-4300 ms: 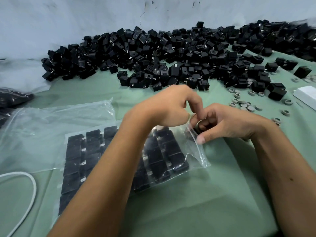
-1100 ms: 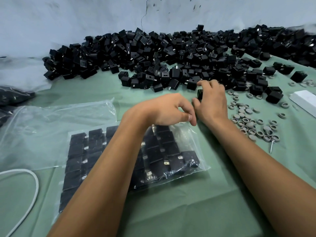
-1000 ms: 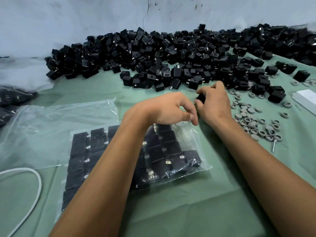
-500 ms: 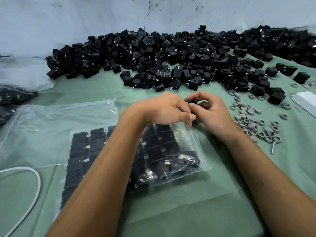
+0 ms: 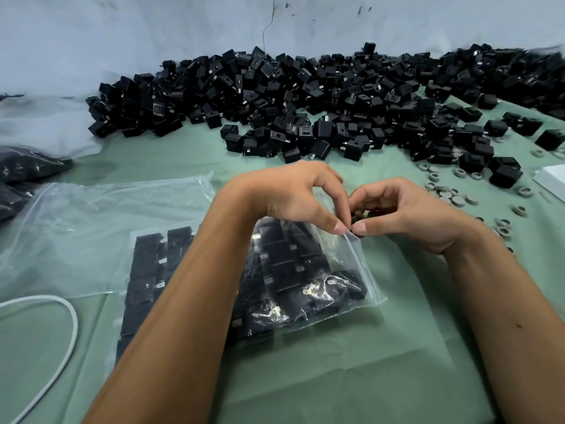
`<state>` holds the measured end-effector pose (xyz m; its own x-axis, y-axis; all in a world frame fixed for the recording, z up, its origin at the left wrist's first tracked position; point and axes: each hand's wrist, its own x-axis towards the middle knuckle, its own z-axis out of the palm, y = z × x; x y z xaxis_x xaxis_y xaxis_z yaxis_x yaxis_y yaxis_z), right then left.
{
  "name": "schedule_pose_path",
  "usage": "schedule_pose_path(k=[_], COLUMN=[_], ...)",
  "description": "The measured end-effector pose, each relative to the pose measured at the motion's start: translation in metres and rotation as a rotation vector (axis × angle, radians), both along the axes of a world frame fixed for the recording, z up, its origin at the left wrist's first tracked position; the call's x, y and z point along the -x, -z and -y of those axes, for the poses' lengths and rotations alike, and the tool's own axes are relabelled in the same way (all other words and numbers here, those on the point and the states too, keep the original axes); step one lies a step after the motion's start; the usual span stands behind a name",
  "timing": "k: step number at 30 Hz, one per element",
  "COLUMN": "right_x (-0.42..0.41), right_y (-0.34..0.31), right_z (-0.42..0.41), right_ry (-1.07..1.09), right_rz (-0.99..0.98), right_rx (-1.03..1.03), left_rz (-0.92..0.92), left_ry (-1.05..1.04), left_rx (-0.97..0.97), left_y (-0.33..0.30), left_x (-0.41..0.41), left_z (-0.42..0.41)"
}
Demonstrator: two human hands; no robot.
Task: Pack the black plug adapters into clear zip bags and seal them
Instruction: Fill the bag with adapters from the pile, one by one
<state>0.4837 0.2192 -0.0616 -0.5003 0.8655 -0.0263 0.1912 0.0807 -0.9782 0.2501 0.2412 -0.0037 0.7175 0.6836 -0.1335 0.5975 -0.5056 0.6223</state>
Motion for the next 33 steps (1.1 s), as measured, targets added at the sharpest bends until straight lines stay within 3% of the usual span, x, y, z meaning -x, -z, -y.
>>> schedule_pose_path(k=[22, 33], right_x=[0.008, 0.014], right_y=[-0.006, 0.000], right_z=[0.010, 0.008], right_ry=[-0.287, -0.230], right_rz=[0.140, 0.083], right_rx=[0.140, 0.091], left_rz=[0.063, 0.033], left_ry=[0.001, 0.003], left_rx=[-0.001, -0.041], left_y=[0.000, 0.000], left_x=[-0.003, -0.007], left_z=[0.003, 0.004])
